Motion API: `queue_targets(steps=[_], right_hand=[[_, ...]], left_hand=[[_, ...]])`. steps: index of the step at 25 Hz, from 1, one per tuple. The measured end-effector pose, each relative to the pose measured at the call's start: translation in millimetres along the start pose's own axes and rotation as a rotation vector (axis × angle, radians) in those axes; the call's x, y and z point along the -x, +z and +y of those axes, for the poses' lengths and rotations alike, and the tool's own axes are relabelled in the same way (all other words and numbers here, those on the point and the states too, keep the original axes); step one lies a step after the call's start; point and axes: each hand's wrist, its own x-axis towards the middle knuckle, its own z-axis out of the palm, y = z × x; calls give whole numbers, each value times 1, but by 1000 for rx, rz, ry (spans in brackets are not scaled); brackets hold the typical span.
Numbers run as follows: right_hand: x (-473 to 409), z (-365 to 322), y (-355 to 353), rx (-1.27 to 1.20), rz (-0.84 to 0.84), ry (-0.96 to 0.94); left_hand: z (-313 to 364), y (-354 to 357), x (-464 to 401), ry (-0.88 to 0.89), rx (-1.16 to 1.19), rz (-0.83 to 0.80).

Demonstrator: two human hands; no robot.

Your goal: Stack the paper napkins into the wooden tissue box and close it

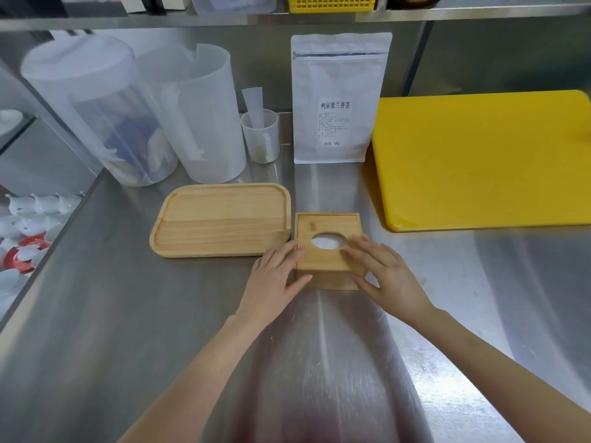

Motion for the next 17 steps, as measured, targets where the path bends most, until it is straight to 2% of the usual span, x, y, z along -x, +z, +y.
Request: queue_targets(steps=[4,9,13,17], right_hand=[[-4,0,-1,39,-71,75],[-7,3,-1,56,-82,60],[-13,2,-5,26,-97,101],[-18,-3,-17,71,-233,119]], left_hand=[[6,1,-6,-41,-12,-122],[6,1,-11,-55,-110,-84],[9,-7,-16,-90,-80,-143],[12,-19,-19,-113,-97,-200]])
